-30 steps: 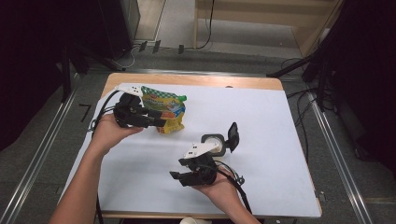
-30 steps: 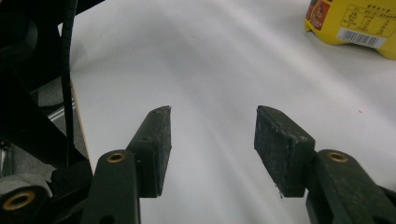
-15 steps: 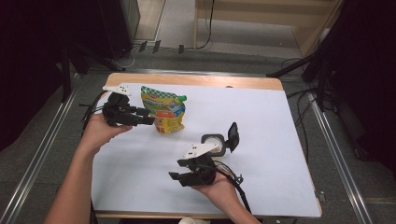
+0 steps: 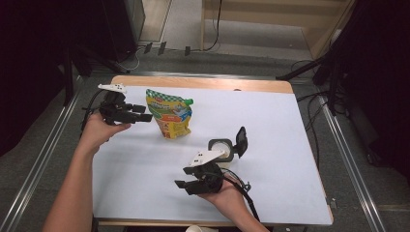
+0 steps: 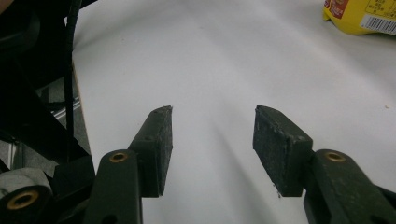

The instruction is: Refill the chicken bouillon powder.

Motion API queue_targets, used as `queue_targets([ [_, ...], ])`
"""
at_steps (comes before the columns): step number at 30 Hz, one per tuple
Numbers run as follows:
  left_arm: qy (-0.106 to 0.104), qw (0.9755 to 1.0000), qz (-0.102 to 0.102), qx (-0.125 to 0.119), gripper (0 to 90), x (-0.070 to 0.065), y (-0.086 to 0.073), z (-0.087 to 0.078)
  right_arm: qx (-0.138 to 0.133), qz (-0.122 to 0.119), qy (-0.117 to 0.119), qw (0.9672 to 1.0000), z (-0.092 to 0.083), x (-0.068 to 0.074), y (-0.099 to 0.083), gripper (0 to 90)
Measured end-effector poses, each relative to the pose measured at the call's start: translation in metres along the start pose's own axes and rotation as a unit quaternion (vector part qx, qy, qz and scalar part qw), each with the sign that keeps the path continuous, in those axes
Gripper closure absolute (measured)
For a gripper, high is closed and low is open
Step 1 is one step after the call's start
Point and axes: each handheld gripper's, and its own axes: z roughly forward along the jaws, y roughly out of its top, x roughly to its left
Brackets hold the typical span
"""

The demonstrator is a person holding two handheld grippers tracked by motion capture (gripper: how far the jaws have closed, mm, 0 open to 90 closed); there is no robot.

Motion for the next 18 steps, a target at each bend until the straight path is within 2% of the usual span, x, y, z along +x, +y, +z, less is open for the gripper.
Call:
queue_targets([
  [7, -0.022, 0.9994, 0.027, -0.004, 37.8, -0.002, 0.013, 0.015, 0.002, 0.007, -0.002, 1.0000, 0.001, -0.001, -0.003, 48.8],
  [12, -0.025, 0.9987, 0.044, 0.005, 38.9, -0.008, 0.022, 0.026, 0.001, 0.010, -0.006, 0.9999, -0.001, -0.002, -0.007, 48.8],
  [18, -0.028, 0.9978, 0.059, 0.008, 48.8, -0.014, 0.026, 0.035, -0.005, 0.018, -0.005, 0.9998, -0.002, -0.004, -0.010, 48.7],
])
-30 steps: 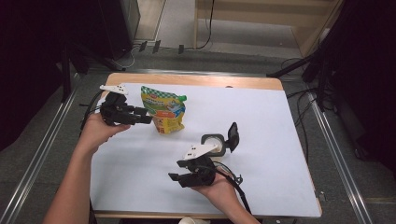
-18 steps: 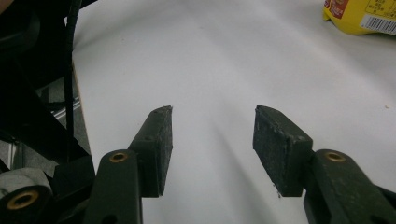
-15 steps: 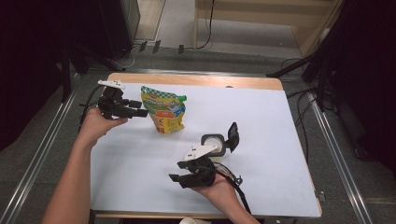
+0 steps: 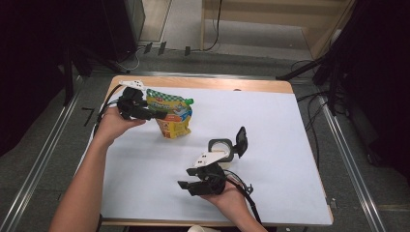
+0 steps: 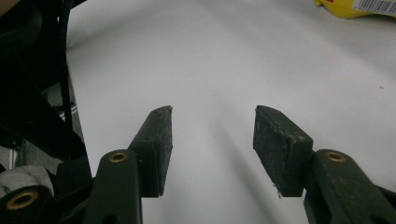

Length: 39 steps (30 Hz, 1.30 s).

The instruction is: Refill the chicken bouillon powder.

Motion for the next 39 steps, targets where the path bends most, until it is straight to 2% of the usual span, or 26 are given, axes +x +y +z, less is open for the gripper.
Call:
queue_targets([
  [2, 0.001, 1.0000, 0.001, 0.001, 52.3, 0.000, 0.000, 0.002, -0.004, 0.002, -0.002, 1.0000, -0.002, 0.000, 0.000, 48.8],
  [4, -0.003, 1.0000, -0.006, 0.001, 54.1, 0.001, -0.001, 0.002, -0.008, -0.002, -0.004, 1.0000, -0.002, 0.000, 0.000, 48.9],
  [7, -0.005, 0.9999, -0.011, -0.004, 62.2, 0.002, -0.003, 0.001, -0.013, -0.011, -0.007, 0.9998, -0.002, 0.000, 0.000, 48.9],
  [9, -0.015, 0.9998, -0.012, -0.009, 66.6, 0.002, -0.004, 0.001, -0.015, -0.012, -0.004, 0.9998, -0.002, 0.001, 0.000, 48.9],
  [11, -0.017, 0.9998, -0.009, -0.009, 70.3, 0.001, -0.004, 0.001, -0.013, -0.014, -0.004, 0.9998, -0.001, 0.001, 0.000, 48.9],
  [21, 0.008, 0.9997, 0.007, -0.023, 83.7, -0.009, -0.003, 0.002, -0.017, -0.014, -0.005, 0.9997, 0.002, 0.002, 0.000, 47.2],
  [23, 0.012, 0.9996, 0.011, -0.024, 85.6, -0.011, -0.002, 0.003, -0.018, -0.015, -0.005, 0.9997, 0.002, 0.003, 0.000, 46.8],
  [26, 0.005, 0.9997, 0.011, -0.022, 88.1, -0.013, -0.001, 0.005, -0.020, -0.013, -0.005, 0.9997, 0.002, 0.002, 0.000, 46.3],
  [31, 0.000, 0.9996, 0.008, -0.025, 87.0, -0.014, -0.001, 0.007, -0.024, -0.008, -0.008, 0.9996, 0.000, 0.002, 0.000, 46.1],
  [35, 0.009, 0.9994, 0.017, -0.028, 84.8, -0.017, 0.001, 0.011, -0.021, -0.007, -0.009, 0.9997, 0.001, 0.001, 0.000, 45.9],
  [39, 0.015, 0.9996, 0.013, -0.022, 89.6, -0.020, 0.004, 0.010, -0.021, -0.010, -0.010, 0.9997, 0.002, 0.001, 0.000, 45.5],
])
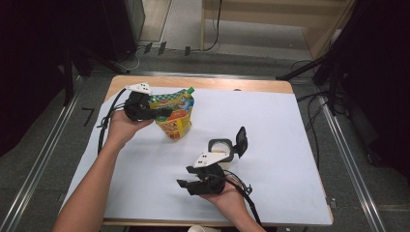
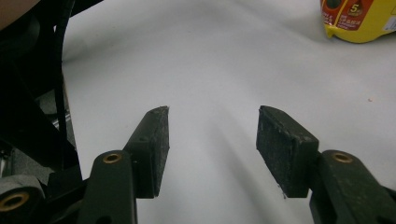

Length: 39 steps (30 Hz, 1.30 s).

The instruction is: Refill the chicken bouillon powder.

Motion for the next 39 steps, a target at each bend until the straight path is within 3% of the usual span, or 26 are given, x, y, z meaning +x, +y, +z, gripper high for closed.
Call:
queue_targets([
  [3, 0.010, 0.9999, 0.012, 0.002, 90.0, -0.003, 0.002, -0.001, 0.000, 0.006, 0.006, 1.0000, 0.000, 0.000, 0.000, 46.4],
  [10, 0.017, 0.9997, -0.006, 0.017, 90.0, -0.010, 0.011, -0.006, -0.004, 0.010, 0.009, 0.9999, 0.000, 0.000, 0.001, 46.3],
  [12, 0.006, 0.9994, -0.028, 0.020, 90.0, -0.011, 0.013, -0.010, -0.006, 0.009, 0.008, 0.9999, 0.000, 0.000, 0.002, 45.4],
  [19, -0.017, 0.9990, -0.041, 0.005, 90.0, -0.017, 0.012, -0.023, -0.012, 0.003, 0.009, 0.9999, -0.002, 0.000, 0.003, 44.1],
  [30, -0.005, 0.9987, -0.050, 0.004, 90.0, -0.035, 0.007, -0.050, -0.003, -0.001, 0.008, 1.0000, 0.008, 0.003, 0.007, 44.2],
  [39, -0.013, 0.9992, -0.038, 0.004, 90.0, -0.051, 0.017, -0.067, 0.002, 0.020, -0.010, 0.9997, 0.024, -0.005, 0.015, 45.0],
])
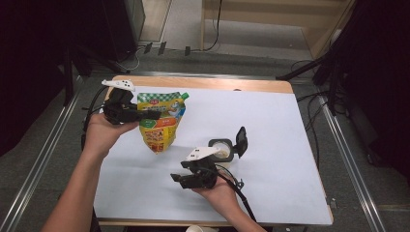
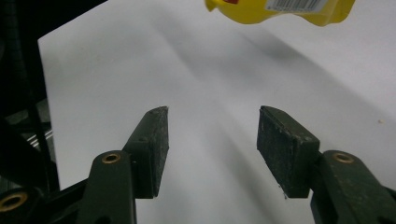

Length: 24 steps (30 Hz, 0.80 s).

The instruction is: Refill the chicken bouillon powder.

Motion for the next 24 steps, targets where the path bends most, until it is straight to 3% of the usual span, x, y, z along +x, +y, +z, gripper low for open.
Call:
queue_targets([
  [10, -0.023, 0.9997, 0.011, 0.006, 90.0, -0.018, 0.002, -0.005, -0.002, 0.019, -0.029, 0.9994, 0.028, -0.004, 0.015, 47.8],
  [16, -0.031, 0.9995, 0.006, 0.006, 90.0, -0.022, -0.001, -0.008, -0.001, 0.017, -0.063, 0.9979, 0.040, -0.008, 0.019, 53.2],
  [24, -0.051, 0.9987, 0.003, -0.001, 90.0, -0.026, 0.001, -0.013, -0.035, 0.034, -0.100, 0.9938, 0.047, -0.015, 0.020, 70.2],
])
